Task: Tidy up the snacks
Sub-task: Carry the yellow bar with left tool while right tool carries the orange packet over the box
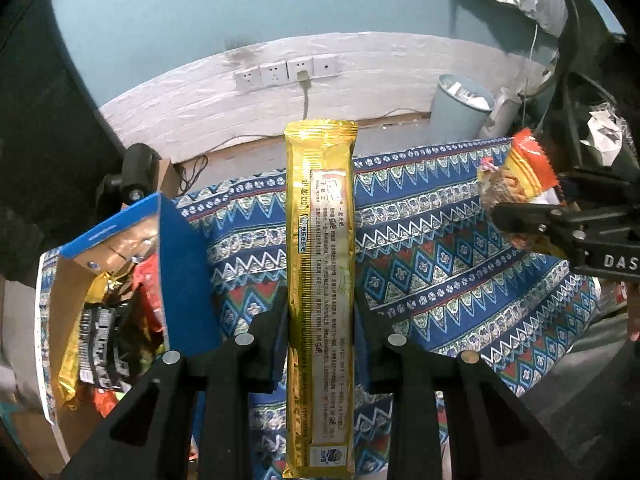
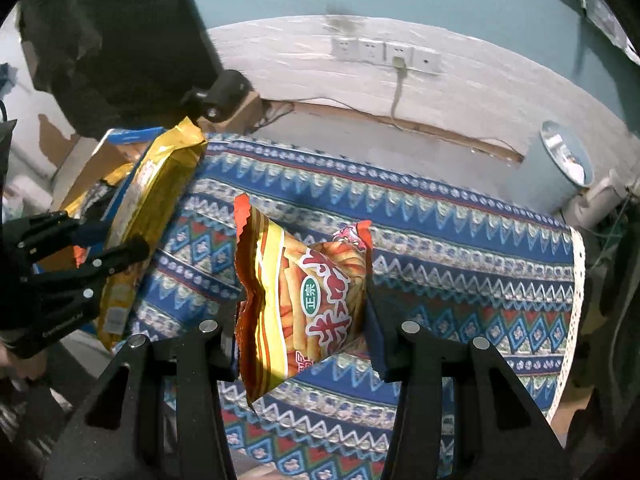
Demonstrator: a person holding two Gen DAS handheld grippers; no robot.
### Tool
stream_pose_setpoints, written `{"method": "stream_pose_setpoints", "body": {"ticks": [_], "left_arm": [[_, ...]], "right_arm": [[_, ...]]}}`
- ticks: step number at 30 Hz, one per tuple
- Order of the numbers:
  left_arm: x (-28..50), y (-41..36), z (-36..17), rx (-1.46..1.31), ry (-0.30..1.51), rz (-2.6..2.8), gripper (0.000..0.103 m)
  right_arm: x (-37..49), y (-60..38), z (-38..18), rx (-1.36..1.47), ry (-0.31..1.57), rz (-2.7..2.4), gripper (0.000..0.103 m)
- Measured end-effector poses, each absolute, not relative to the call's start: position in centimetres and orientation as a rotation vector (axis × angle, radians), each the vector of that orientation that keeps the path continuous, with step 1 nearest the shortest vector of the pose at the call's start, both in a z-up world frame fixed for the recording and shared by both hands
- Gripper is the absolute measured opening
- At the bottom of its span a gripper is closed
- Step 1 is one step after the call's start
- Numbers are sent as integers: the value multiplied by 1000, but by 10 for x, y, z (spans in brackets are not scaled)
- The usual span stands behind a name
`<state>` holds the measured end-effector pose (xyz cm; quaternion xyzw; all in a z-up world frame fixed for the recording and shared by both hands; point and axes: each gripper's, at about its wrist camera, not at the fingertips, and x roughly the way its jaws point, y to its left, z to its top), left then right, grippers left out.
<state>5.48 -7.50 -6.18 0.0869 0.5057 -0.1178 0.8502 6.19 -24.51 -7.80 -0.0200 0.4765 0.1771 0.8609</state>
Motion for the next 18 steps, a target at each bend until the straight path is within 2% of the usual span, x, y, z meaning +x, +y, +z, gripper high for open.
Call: {"method": "stream_pose_setpoints", "body": {"ticks": [18], "left_arm": [[38,21,-32,64,992,-151,28]], "right_arm": [[67,-150,-52,-125,943,518,46]]}}
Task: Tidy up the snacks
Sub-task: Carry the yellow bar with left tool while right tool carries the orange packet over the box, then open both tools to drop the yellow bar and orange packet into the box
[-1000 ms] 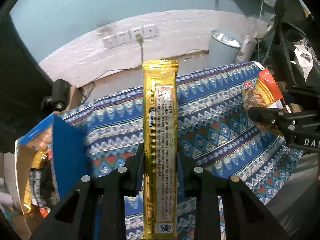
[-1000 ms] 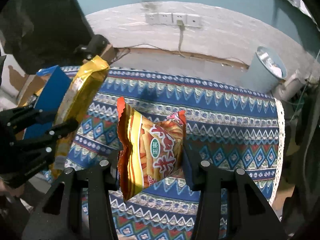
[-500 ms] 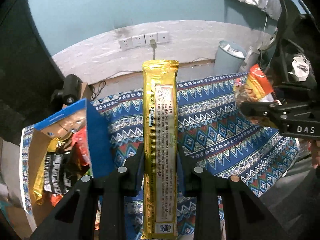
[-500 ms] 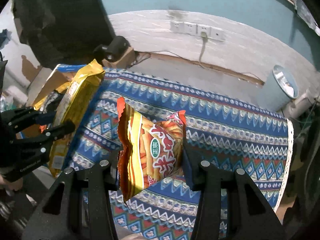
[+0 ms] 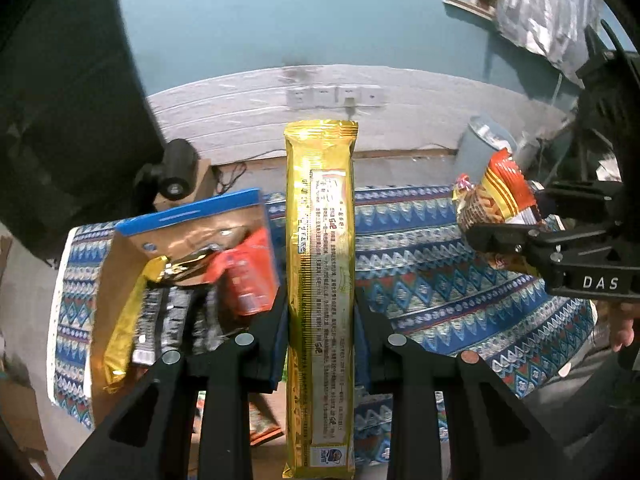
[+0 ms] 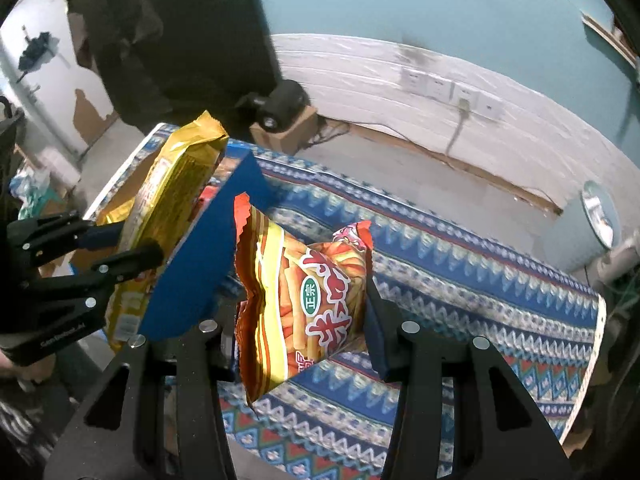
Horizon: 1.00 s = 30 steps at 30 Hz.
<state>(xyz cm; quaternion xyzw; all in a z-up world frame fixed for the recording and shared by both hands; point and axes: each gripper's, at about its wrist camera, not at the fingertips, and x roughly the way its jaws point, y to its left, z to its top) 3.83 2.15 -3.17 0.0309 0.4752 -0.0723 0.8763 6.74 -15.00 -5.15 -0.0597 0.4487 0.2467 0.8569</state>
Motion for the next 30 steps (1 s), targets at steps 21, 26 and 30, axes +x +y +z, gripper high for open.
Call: {"method": "stream_pose_setpoints", "body": {"ticks": [21,26,30], "left_arm": [[40,131,-50,-32,1013,65,29],[44,146,-56,-30,1020,122,29],[49,156,-61,-45,1032,150,29]], "right_arm": [[89,-15,-56,-263,953,647,46],[96,15,-64,-288,965,681,46],[105,31,-70,-285,984,705,46]]}}
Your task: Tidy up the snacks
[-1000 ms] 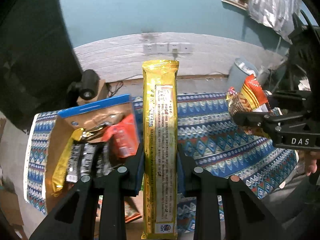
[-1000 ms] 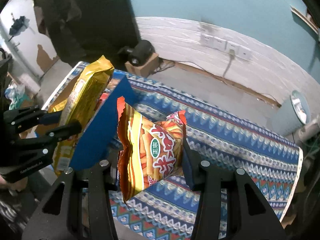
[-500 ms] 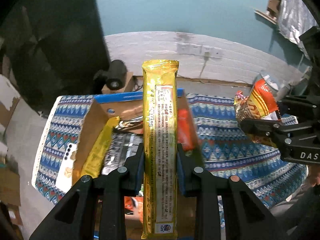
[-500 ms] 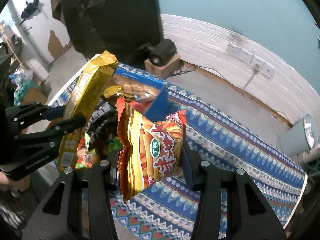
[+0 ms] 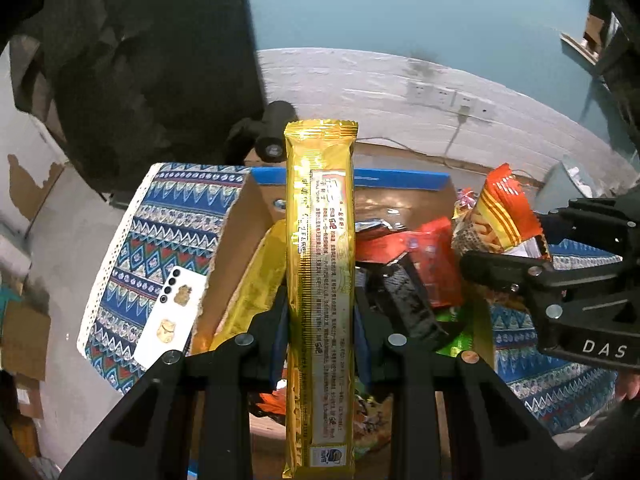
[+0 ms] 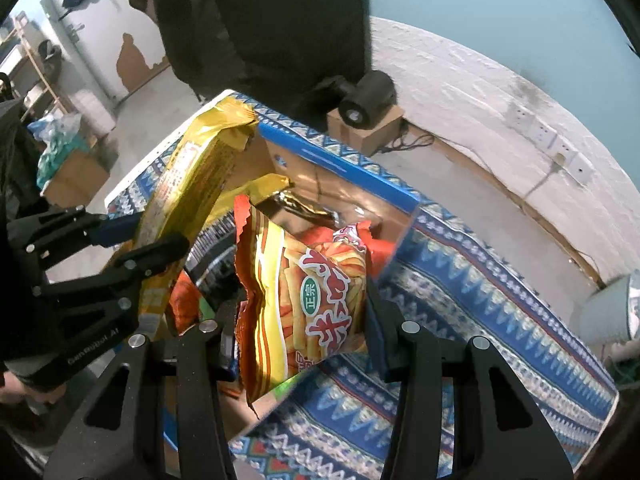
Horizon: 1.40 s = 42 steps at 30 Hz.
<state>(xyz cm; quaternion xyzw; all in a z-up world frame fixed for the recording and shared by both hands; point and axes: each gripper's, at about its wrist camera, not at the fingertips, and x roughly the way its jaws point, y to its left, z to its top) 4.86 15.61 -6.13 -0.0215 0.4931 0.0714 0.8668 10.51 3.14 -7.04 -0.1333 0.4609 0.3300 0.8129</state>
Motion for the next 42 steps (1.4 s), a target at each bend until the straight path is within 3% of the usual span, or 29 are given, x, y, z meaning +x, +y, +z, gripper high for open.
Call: {"method": "stream_pose_setpoints", "body": {"ticks": [8,12,15,17,21,31,42], "left_arm": [[49,173,-66,-83,1034,193,30],[44,173,-55,-77,1002,211,31],[40,171,-49,-76,992,212,53],[35,167,-45,-66,979,208,57],[28,163,-37,-46,965,216,76],[14,138,-16,12,926,197,97],[1,138,-13,-16,935,223,99]], "right_arm": [[116,51,-73,-254,998,728,50],[114,50,-65,-235,974,732,66],[111,47,-57,-230,955,735,67],[109,42,-51,-217,943,731,69],[103,28,-38,-197,914,709,74],[79,1,-10,-164,847,680,78],[64,-32,-11,-155,833,646,78]]}}
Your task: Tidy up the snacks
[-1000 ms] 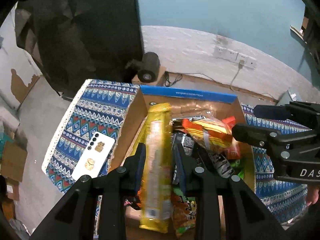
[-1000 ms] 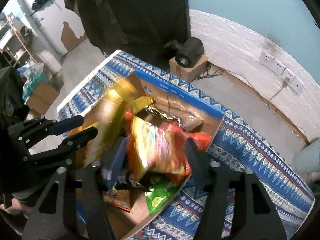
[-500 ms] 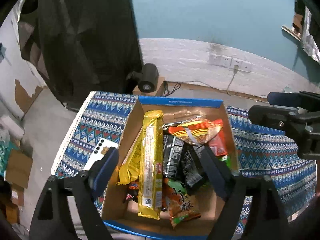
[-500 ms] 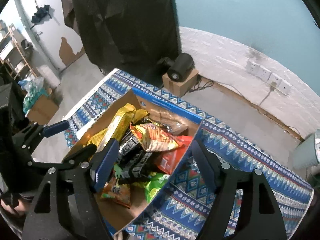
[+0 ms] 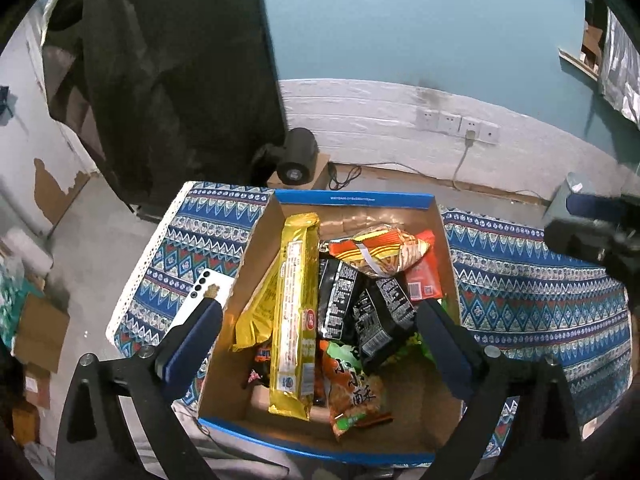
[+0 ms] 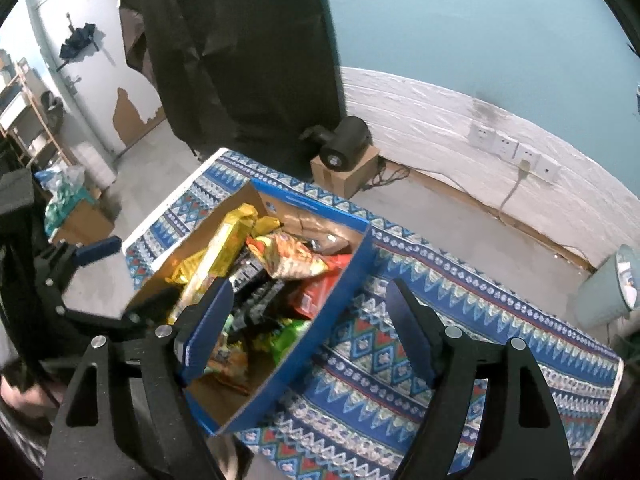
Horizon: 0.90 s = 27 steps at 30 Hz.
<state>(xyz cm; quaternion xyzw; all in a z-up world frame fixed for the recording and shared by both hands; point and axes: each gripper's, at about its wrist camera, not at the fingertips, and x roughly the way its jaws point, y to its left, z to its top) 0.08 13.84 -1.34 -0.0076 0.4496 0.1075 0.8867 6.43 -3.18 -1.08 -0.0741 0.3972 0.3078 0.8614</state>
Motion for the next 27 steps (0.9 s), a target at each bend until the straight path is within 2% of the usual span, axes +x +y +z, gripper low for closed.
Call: {"method": "stream_pose_setpoints", "body": {"ticks": [27], "left_arm": [[-10,128,4,26,856,229,101]], "right_arm": [[58,-65,-26,-150,858,624,78]]}}
